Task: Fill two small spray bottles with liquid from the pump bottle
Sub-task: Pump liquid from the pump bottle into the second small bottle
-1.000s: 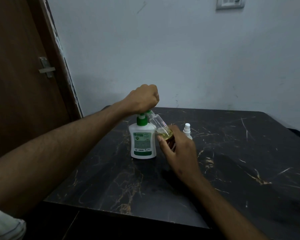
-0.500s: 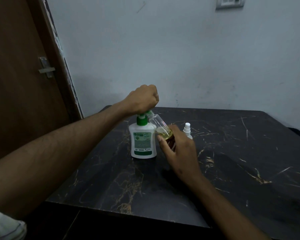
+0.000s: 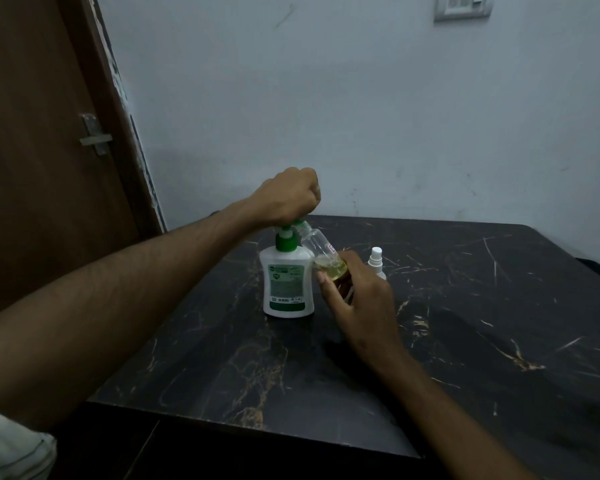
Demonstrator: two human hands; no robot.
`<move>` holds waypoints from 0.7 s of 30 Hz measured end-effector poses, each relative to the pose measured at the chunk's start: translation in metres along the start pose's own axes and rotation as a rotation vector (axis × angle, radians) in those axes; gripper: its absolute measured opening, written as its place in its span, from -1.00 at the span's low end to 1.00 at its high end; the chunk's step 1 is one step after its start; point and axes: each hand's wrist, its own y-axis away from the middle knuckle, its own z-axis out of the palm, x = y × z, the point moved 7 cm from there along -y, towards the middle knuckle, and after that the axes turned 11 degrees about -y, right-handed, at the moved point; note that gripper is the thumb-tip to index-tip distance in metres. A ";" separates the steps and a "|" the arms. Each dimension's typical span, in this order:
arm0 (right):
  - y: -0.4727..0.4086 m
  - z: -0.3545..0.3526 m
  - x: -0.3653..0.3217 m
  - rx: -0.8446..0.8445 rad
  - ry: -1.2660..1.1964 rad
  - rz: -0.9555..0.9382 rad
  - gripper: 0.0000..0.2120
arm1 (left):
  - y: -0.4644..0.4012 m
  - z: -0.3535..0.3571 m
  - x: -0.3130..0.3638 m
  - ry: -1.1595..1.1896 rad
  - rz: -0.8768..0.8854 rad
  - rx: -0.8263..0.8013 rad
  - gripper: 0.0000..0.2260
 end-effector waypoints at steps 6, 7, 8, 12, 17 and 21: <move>0.000 0.001 0.003 0.002 0.013 0.003 -0.81 | 0.001 0.004 0.001 0.038 0.023 -0.012 -0.80; 0.000 0.001 0.002 0.002 0.014 0.001 -0.81 | 0.002 0.005 0.000 0.036 0.014 -0.015 -0.76; 0.000 0.001 0.002 0.002 0.013 -0.001 -0.80 | 0.003 0.005 0.000 0.034 0.006 -0.010 -0.72; 0.000 0.001 0.001 0.006 0.005 -0.003 -0.83 | 0.002 -0.002 0.000 -0.010 -0.003 0.019 -0.75; 0.000 0.001 0.000 0.006 0.005 -0.001 -0.82 | 0.002 0.001 -0.001 -0.003 0.015 -0.002 -0.82; 0.001 0.001 0.002 0.009 0.011 -0.002 -0.83 | 0.003 0.003 -0.001 -0.002 0.005 -0.009 -0.75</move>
